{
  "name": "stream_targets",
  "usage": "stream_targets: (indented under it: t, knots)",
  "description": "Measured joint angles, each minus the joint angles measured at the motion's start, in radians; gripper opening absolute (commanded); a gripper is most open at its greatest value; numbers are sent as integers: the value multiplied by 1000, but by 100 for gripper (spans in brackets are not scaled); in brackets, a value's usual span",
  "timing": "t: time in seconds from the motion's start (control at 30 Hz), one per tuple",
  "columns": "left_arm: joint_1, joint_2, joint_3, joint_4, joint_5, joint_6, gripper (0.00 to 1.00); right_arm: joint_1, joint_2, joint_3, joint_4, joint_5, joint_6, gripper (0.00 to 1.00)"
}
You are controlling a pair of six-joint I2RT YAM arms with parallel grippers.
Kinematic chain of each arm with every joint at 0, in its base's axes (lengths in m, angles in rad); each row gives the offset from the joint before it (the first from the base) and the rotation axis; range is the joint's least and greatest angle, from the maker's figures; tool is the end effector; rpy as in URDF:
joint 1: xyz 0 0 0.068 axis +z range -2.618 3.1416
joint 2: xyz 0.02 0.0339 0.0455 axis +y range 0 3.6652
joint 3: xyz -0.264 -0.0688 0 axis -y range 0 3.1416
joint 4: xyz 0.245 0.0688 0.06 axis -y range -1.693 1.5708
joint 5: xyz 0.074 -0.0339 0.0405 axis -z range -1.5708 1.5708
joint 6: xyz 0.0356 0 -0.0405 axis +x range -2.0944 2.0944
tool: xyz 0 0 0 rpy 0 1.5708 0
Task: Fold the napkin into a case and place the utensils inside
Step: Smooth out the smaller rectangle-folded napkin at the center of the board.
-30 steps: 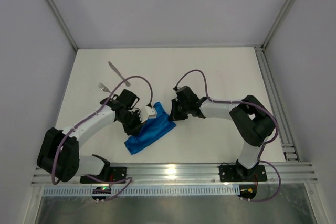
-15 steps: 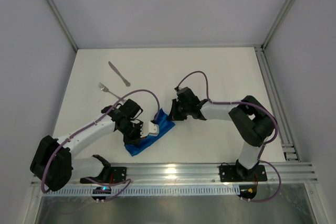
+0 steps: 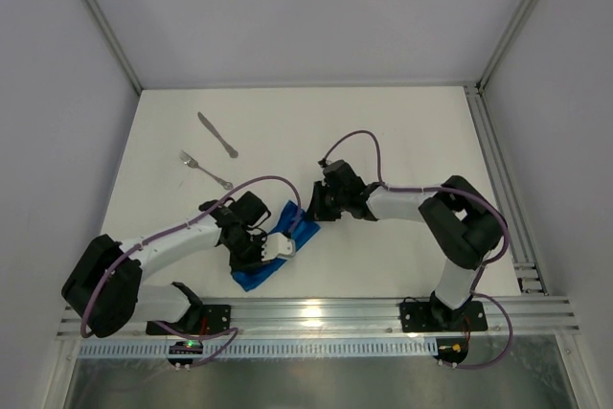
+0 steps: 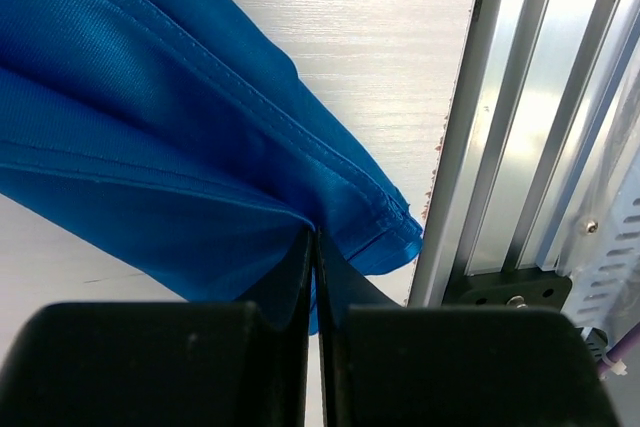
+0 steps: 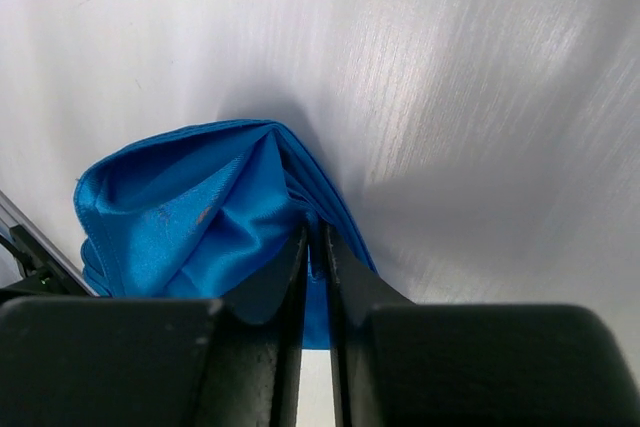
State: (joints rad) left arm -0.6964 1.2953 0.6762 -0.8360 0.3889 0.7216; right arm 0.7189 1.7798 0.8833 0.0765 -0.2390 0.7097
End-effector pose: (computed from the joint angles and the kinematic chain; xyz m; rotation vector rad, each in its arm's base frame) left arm 0.1408 -0.1354 0.1680 1.9571 2.2296 -0.5820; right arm 0.2569 0.2360 0.1384 -0.1339 2.5783 0.8997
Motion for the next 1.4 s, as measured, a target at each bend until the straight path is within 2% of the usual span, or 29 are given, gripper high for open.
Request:
stream_targets:
  t: [0.07,0.3,0.43,0.57,0.8,0.9,0.93,1.03,1.07,1.17,1.4]
  knots:
    - [0,0,0,6,-5,-6,0,0,-15,0,-25,5,-10,25]
    - [-1,3,-12,17,-23,-8,0,-4,-134,36,-216,65,-87,44]
    - [-2,4,-13,18,-24,-8,0,-8,-152,140,-296,84,-135,49]
    - [-2,4,-13,18,-25,-11,0,-6,-128,241,-307,76,-171,57]
    - [-2,4,-13,18,-30,-12,0,29,18,350,-294,49,-204,58]
    - [-2,4,-13,18,-30,-14,0,48,60,356,-296,43,-212,49]
    - [-2,4,-13,18,-30,-16,0,54,69,356,-298,42,-212,35]
    - [-2,4,-13,18,-30,-19,0,66,77,344,-306,44,-213,19]
    - [-2,4,-13,18,-30,-24,0,69,70,328,-301,48,-211,10]
    - [-2,4,-13,17,-30,-32,0,74,31,245,-294,66,-199,4]
    - [-2,8,-13,17,-32,-34,0,74,-72,93,-294,97,-177,4]
